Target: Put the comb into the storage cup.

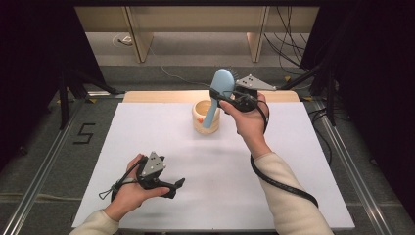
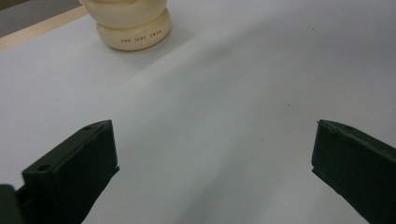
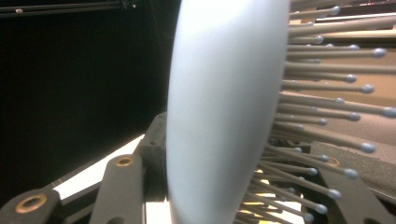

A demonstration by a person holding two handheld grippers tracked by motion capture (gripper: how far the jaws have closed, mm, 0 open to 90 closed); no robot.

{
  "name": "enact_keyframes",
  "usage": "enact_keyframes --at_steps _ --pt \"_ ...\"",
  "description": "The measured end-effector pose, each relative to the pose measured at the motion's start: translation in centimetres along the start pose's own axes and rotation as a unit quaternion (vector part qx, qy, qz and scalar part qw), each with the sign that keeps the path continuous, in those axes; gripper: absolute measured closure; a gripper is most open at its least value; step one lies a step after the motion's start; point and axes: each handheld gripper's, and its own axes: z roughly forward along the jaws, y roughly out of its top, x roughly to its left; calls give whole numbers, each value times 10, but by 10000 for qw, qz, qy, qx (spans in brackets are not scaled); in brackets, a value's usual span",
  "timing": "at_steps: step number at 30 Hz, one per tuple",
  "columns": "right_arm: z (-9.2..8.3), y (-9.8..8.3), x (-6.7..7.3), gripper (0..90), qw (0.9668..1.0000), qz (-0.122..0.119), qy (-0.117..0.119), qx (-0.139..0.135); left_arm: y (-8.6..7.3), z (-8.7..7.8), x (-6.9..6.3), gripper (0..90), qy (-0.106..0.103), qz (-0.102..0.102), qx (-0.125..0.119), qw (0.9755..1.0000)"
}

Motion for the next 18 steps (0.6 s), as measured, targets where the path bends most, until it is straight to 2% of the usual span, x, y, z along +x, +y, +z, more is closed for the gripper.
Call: enact_keyframes --at_steps 18 --pt "6 7 -5 510 10000 -21 -89 -14 0 0 0 0 -9 -9 5 10000"
